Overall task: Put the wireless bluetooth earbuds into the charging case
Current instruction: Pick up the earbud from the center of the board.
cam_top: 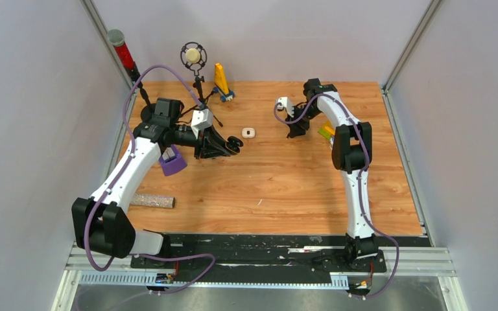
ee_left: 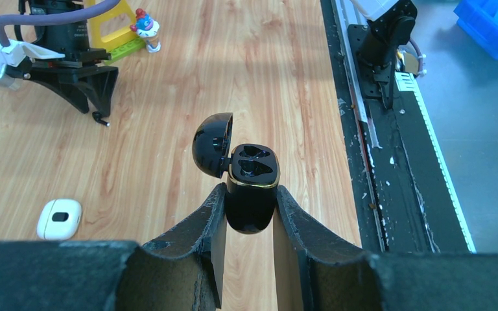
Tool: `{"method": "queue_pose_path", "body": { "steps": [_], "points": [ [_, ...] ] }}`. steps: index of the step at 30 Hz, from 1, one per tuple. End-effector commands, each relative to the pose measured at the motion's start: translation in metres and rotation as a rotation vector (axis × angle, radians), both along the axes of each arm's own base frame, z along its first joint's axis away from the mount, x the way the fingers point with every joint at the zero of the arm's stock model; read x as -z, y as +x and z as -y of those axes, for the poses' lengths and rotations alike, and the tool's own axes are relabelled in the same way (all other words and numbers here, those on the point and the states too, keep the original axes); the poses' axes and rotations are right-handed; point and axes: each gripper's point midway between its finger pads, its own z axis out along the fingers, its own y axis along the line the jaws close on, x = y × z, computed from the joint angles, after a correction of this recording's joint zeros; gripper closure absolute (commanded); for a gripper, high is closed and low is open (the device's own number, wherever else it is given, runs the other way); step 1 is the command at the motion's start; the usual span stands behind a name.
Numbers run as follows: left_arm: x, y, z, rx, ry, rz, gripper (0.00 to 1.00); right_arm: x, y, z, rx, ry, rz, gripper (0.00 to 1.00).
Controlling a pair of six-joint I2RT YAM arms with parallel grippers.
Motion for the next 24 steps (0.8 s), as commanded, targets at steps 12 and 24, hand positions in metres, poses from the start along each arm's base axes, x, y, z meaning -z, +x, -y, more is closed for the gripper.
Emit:
{"method": "queue_pose_path", "body": {
  "steps": [12,24],
  "points": [
    [-0.016,0.000,0.003,0.026,-0.027,0.050,1.00,-0.020,0.000,-0.019,-0.062,0.087,0.042,0.68],
    [-0.017,-0.001,0.003,0.024,-0.026,0.053,1.00,-0.012,0.003,-0.019,-0.056,0.059,0.058,0.69]
  ]
}}
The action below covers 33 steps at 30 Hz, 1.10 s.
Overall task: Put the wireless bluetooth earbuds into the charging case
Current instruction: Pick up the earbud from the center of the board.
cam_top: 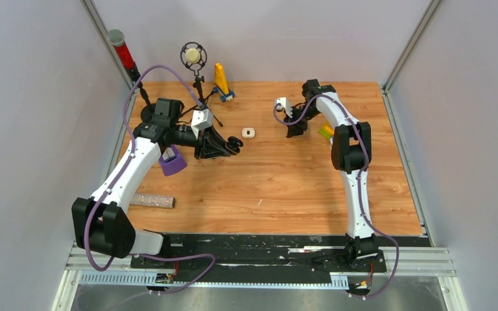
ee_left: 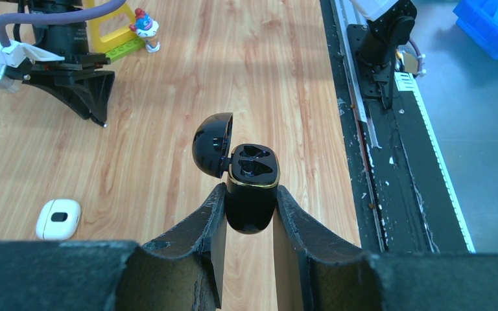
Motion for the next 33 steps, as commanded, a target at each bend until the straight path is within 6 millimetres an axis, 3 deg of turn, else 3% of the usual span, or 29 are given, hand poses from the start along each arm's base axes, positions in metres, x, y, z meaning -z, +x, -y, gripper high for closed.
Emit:
{"method": "queue_pose_path", "body": {
  "steps": [1,5,9,14,23,33],
  "points": [
    [-0.017,-0.001,0.003,0.023,-0.026,0.054,1.00,-0.011,0.005,-0.009,-0.026,0.012,0.055,0.70],
    [-0.017,-0.001,0.003,0.023,-0.027,0.054,1.00,-0.010,0.004,-0.005,-0.021,-0.004,0.054,0.73],
    [-0.017,0.000,0.003,0.024,-0.028,0.054,1.00,-0.017,0.005,-0.003,-0.015,-0.011,0.068,0.64],
    [-0.018,-0.001,0.003,0.025,-0.029,0.056,1.00,-0.025,0.008,0.001,-0.012,-0.011,0.088,0.62],
    [-0.019,-0.002,0.003,0.025,-0.030,0.056,1.00,-0.015,0.015,0.010,0.008,-0.043,0.090,0.67],
    [-0.018,-0.002,0.003,0.026,-0.030,0.054,1.00,-0.012,0.013,0.017,-0.004,-0.057,0.095,0.63]
  ]
}}
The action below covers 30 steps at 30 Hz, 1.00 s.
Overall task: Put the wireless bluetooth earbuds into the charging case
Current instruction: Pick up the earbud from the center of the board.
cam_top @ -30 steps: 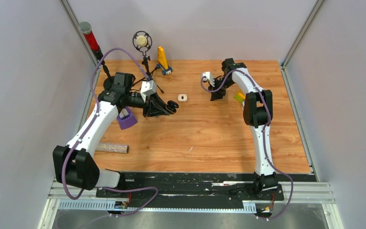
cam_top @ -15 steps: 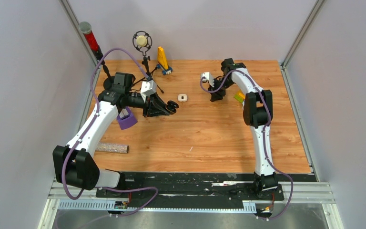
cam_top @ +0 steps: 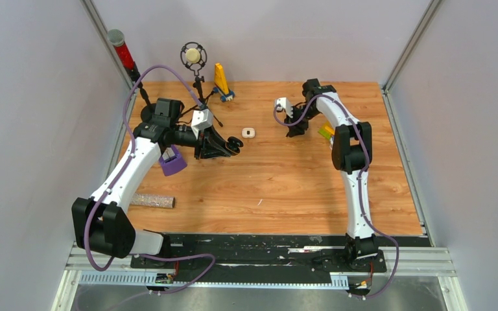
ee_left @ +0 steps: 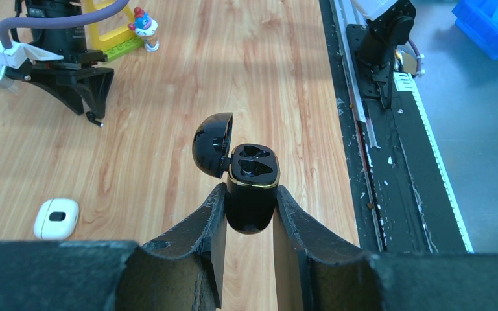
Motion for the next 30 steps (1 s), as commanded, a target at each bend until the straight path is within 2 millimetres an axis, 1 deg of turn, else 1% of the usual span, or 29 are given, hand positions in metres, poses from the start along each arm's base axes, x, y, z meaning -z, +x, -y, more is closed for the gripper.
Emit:
{"method": "queue_pose_path", "body": {
  "steps": [1,8,11,14,17,20,26,30],
  "points": [
    [-0.019,-0.001,0.003,0.026,-0.032,0.060,1.00,-0.012,0.005,0.007,-0.014,-0.019,0.055,0.63],
    [-0.018,-0.001,0.003,0.026,-0.031,0.057,1.00,-0.012,0.004,0.000,-0.023,0.013,0.049,0.67],
    [-0.019,-0.001,0.003,0.026,-0.032,0.058,1.00,-0.012,0.005,-0.001,-0.026,0.019,0.053,0.66],
    [-0.018,0.000,0.003,0.026,-0.031,0.055,1.00,-0.012,0.004,-0.003,-0.036,0.026,0.056,0.62],
    [-0.018,0.000,0.003,0.025,-0.030,0.053,1.00,-0.013,0.004,-0.004,-0.044,0.027,0.062,0.61],
    [-0.017,0.000,0.003,0.024,-0.029,0.052,1.00,-0.013,0.004,-0.005,-0.054,0.030,0.066,0.63],
    [-0.018,0.001,0.003,0.023,-0.029,0.051,1.00,-0.009,0.003,-0.006,-0.065,0.027,0.064,0.70],
    [-0.017,0.001,0.003,0.024,-0.029,0.049,1.00,-0.011,0.002,-0.009,-0.076,0.036,0.068,0.77]
  ]
}}
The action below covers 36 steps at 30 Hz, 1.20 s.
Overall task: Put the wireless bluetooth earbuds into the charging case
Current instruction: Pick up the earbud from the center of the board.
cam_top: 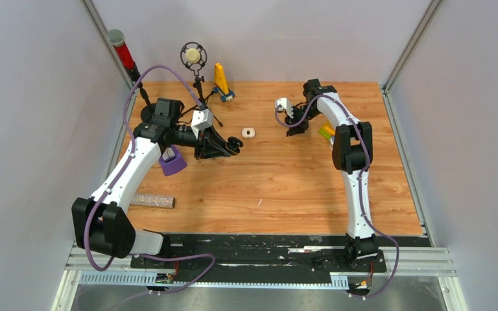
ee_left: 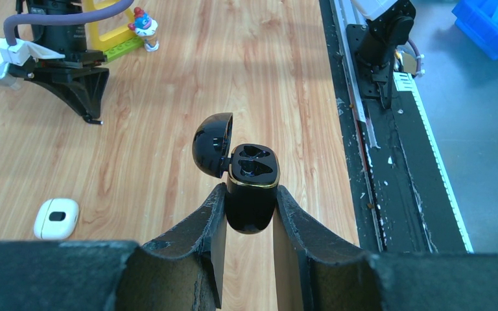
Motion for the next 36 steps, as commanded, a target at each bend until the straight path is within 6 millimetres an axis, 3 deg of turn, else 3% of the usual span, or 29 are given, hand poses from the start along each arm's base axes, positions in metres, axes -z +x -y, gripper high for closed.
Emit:
{"method": "queue_pose_path", "body": {
  "steps": [1,14,24,27,32,36],
  "points": [
    [-0.017,0.001,0.003,0.024,-0.029,0.050,1.00,-0.012,0.001,-0.005,-0.046,0.019,0.050,0.77],
    [-0.018,0.003,0.003,0.014,-0.023,0.049,1.00,-0.047,0.004,-0.013,-0.048,0.075,0.110,0.81],
    [-0.014,0.006,0.004,-0.008,-0.015,0.038,1.00,-0.096,-0.003,-0.014,0.055,0.123,0.149,0.83],
    [-0.011,0.017,0.008,-0.052,-0.017,0.002,1.00,-0.118,-0.002,-0.010,0.116,0.117,0.207,0.82],
    [0.006,0.036,0.020,-0.130,0.000,-0.080,1.00,-0.185,0.002,-0.003,0.261,0.154,0.354,0.82],
    [0.019,0.047,0.031,-0.175,0.022,-0.131,1.00,-0.230,-0.007,-0.002,0.357,0.163,0.479,0.81]
  ]
}}
